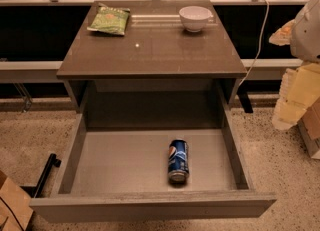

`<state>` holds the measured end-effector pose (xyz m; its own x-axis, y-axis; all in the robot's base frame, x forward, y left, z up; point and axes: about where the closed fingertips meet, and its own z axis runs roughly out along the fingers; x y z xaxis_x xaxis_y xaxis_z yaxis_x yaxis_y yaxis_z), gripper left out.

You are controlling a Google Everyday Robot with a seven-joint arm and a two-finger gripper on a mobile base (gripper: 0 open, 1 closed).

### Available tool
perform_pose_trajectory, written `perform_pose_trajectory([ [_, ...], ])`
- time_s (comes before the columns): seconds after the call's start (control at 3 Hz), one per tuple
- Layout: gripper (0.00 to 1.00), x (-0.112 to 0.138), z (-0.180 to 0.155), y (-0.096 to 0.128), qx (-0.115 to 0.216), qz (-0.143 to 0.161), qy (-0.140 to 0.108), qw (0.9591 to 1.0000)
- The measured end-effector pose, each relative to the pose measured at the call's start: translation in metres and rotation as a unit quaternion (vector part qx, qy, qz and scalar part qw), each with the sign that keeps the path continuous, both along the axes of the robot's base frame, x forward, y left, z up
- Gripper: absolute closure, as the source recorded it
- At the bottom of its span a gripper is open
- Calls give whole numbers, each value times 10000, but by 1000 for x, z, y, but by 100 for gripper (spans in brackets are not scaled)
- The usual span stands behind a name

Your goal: Pick pepsi can from top drawer and place on counter

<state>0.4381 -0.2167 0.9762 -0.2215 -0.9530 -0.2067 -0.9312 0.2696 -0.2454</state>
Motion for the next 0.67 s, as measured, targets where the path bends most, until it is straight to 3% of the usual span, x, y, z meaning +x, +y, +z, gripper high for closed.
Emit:
perform_pose_trajectory([
  [0.33, 0, 0, 0, 0, 1, -2, 0, 10000],
  [0.67, 0, 8, -18, 5, 192, -485, 4, 9986],
])
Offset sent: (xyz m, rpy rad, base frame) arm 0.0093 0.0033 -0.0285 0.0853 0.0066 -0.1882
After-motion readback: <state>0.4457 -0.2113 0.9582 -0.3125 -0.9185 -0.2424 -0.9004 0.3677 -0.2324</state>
